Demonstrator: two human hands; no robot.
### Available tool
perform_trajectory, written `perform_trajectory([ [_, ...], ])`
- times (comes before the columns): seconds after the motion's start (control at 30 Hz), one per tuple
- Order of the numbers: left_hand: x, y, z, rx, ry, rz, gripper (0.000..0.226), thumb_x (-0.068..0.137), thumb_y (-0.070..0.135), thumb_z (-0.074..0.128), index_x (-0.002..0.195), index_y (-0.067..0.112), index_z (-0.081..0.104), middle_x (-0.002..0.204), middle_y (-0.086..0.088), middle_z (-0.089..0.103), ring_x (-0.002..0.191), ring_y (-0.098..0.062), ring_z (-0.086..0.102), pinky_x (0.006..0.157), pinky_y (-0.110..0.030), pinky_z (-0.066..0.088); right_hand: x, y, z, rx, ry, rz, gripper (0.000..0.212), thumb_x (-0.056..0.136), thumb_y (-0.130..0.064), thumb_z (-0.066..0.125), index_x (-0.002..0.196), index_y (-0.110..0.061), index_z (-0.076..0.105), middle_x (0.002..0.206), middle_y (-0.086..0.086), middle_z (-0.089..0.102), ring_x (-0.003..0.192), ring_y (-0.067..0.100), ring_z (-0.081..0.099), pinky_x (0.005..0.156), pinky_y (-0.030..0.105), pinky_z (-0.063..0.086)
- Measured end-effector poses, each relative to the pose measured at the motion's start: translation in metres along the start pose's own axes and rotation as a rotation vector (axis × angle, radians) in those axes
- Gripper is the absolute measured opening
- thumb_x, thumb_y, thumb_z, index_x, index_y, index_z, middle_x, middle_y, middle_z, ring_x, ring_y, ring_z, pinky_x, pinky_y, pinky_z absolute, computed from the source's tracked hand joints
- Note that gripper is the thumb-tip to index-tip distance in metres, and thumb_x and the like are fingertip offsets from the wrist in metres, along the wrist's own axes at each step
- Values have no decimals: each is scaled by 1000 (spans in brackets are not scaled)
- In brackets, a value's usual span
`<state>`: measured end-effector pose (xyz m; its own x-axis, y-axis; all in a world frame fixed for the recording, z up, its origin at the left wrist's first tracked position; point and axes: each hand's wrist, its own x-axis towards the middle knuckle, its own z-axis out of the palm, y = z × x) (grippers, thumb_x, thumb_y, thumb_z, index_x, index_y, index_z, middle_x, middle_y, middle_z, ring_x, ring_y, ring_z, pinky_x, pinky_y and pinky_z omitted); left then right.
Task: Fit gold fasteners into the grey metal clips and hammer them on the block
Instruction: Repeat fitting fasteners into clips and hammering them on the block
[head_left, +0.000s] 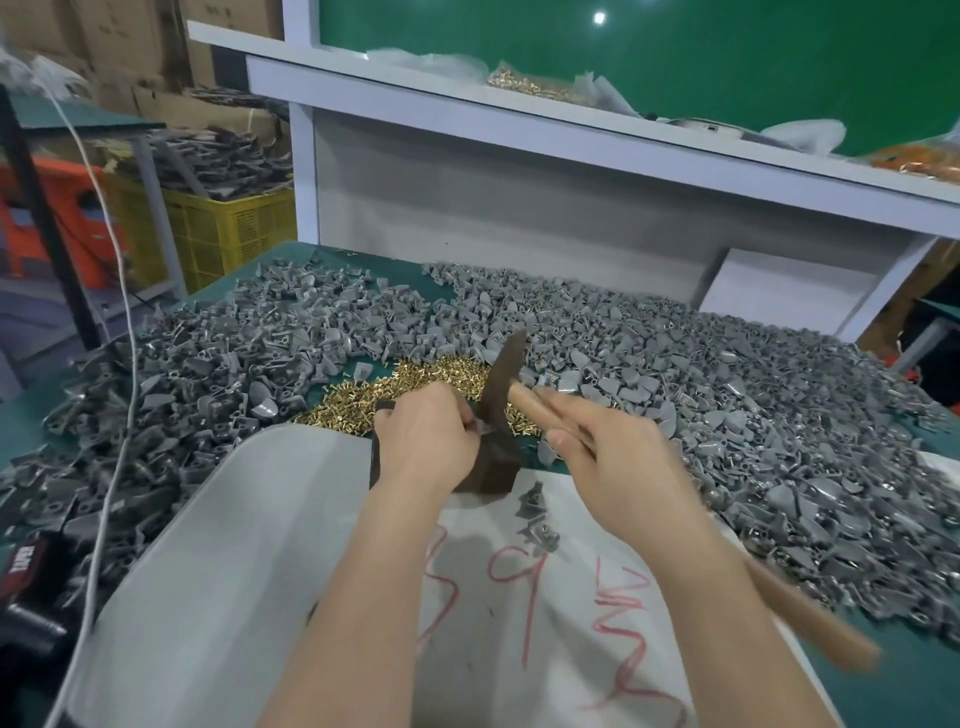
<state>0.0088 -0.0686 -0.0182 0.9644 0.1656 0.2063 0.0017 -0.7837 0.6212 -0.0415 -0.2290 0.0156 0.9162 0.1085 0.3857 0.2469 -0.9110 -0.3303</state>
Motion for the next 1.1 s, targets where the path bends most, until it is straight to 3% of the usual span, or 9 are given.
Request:
perform_trajectory([
  [0.2,0,0,-1,3,4,4,6,88,25,63,84,26,68,93,3,69,98,-25,59,89,-38,33,13,11,11,149,-66,161,36,96,-34,48,132,-35,49,107,-6,66,87,18,62,76,32,49],
  [0.37,0,1,-2,-4,0,-23,9,91,29,62,89,26,70,91,5,69,97,-24,58,86,-37,28,43,13,36,367,-244,408,27,97,-29,48,121,-18,56,74,-5,56,55,9,52,44,21,41],
  [0.53,0,1,-1,-31,-1,-21,12,91,30,61,98,27,70,101,6,69,103,-22,58,92,-38,28,51,8,42,30,-240,294,22,96,-31,51,108,-21,66,88,-2,65,72,12,59,62,27,48],
  [0.63,-1,5,0,-56,10,10,11,92,31,60,95,29,70,101,8,68,103,-20,57,86,-35,26,49,6,33,217,-96,206,18,95,-31,52,104,-27,67,94,-13,67,80,4,59,70,21,47],
  [0.73,-3,9,0,-109,11,54,13,92,30,58,98,29,70,105,7,67,105,-19,58,91,-34,35,54,-3,28,450,-288,127,11,92,-25,58,85,-28,66,73,-15,66,65,0,59,58,17,46],
  [0.8,-3,10,-3,-213,51,51,17,91,29,58,106,29,67,115,5,61,109,-19,56,98,-41,39,65,-2,26,455,-202,159,10,92,-22,58,90,-26,67,75,-11,66,64,3,58,59,19,48],
  [0.9,1,5,-13,-541,284,-74,21,92,23,58,112,23,64,121,1,52,108,-16,56,96,-32,41,94,9,20,501,171,438,45,94,-27,53,138,-19,44,122,-3,59,88,6,58,76,22,50],
  [1.0,5,-3,-26,-1020,521,-313,18,93,12,52,97,27,61,113,2,56,95,-8,56,88,-26,44,112,1,37,312,48,473,72,95,-33,51,151,-32,7,157,9,18,102,16,49,95,34,43],
  [1.1,9,-13,-30,-1344,639,-529,25,92,5,46,92,27,57,106,4,60,98,-9,55,89,-23,41,120,-39,71,220,-113,138,49,95,-26,54,142,-27,40,140,3,50,109,14,59,82,9,45],
])
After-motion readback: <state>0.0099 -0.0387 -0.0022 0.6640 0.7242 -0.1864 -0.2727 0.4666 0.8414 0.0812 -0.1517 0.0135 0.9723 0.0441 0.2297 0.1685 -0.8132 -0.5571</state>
